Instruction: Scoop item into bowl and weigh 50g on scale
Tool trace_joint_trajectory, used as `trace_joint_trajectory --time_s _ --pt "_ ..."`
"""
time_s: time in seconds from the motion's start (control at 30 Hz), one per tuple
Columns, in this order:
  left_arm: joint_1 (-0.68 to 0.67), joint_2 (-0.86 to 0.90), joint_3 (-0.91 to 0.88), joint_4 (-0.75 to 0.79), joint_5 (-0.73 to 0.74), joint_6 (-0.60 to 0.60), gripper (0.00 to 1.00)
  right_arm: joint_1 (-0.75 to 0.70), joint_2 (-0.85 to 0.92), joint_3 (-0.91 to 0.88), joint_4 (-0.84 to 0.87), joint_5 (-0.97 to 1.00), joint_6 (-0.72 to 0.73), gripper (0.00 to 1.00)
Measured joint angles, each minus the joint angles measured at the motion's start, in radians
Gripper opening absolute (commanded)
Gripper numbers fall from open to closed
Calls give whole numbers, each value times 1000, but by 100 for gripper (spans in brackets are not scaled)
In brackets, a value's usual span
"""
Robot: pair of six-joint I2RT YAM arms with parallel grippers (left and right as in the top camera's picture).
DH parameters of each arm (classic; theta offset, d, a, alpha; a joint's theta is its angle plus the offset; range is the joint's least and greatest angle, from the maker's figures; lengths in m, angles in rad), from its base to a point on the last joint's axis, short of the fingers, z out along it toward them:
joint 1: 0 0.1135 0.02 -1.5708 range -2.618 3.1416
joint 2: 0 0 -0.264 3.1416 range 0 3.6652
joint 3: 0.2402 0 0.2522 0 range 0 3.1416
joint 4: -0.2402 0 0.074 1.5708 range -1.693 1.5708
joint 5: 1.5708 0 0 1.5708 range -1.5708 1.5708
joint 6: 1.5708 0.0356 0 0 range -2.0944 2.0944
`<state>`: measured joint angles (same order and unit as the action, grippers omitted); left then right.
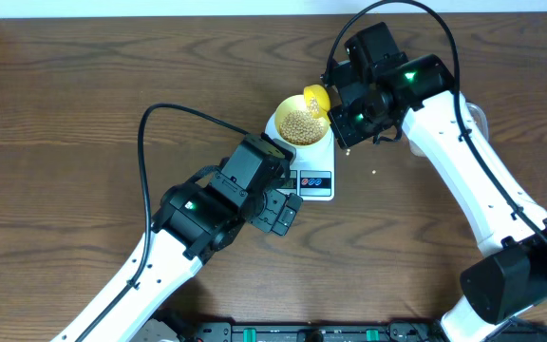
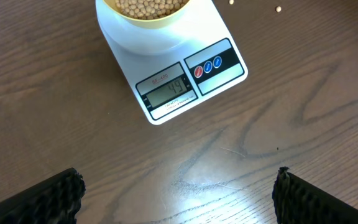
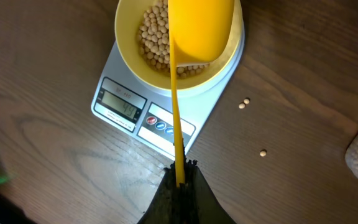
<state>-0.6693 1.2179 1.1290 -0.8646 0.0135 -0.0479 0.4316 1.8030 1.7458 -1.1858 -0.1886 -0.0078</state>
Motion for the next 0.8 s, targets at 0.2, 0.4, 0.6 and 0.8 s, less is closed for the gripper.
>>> trace_joint_trajectory --time_s 0.2,0.4,0.6,0.8 --pt "0 0 0 0 0 0 99 0 0 0 -2 0 0 1" --pt "0 0 0 0 0 0 99 0 0 0 -3 -4 5 1" --pt "0 0 0 0 0 0 99 -8 0 0 -3 -40 35 1" --pt "0 0 0 0 0 0 99 -48 0 0 -3 -111 63 1"
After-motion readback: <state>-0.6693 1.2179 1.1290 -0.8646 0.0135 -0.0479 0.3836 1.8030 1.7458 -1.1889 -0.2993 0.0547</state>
